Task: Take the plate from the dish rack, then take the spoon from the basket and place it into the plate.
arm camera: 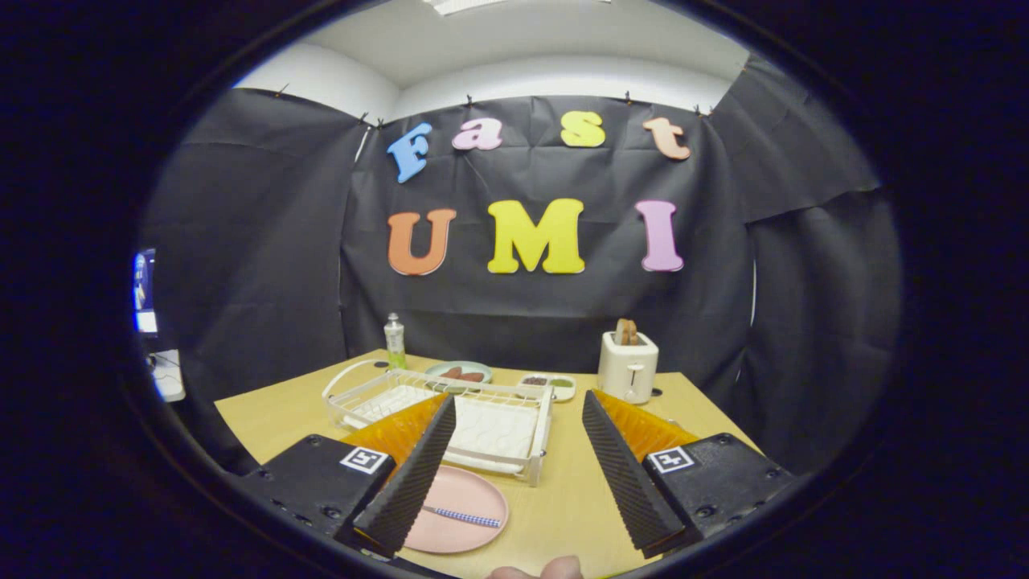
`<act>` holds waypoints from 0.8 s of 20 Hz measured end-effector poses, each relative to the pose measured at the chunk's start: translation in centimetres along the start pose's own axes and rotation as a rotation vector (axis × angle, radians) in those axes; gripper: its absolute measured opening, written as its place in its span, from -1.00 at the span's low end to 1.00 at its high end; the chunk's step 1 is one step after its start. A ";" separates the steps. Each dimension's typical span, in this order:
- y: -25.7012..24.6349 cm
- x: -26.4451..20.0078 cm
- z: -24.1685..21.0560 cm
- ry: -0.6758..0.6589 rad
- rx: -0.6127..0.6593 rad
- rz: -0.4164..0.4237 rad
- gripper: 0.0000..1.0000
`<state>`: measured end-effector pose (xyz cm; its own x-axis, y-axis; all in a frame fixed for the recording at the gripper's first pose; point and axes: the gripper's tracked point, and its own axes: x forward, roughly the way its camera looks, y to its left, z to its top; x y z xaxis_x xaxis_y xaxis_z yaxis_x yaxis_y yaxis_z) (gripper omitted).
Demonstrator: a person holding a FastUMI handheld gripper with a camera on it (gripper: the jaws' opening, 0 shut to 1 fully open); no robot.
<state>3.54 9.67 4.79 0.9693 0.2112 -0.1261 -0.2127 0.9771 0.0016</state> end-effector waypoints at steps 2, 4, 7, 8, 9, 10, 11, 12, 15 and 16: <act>-0.3 -1.4 0.9 -0.058 0.003 -0.041 1.00; 0.0 -2.5 1.6 -0.106 -0.003 -0.069 1.00; 0.9 -3.7 2.1 -0.142 -0.006 -0.087 1.00; 1.0 -3.9 2.2 -0.151 -0.012 -0.095 1.00; 1.3 -4.1 2.0 -0.153 -0.014 -0.096 1.00; 1.7 -4.3 1.9 -0.150 -0.009 -0.093 1.00; 2.0 -4.3 1.7 -0.145 -0.004 -0.089 1.00; 2.0 -4.4 1.4 -0.137 -0.004 -0.093 1.00; 2.2 -4.4 1.2 -0.128 -0.001 -0.104 1.00; 2.4 -4.4 1.1 -0.124 0.003 -0.102 1.00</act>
<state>-1.10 11.16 6.48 0.9937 0.1118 -0.0022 -0.1118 0.9937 -0.0020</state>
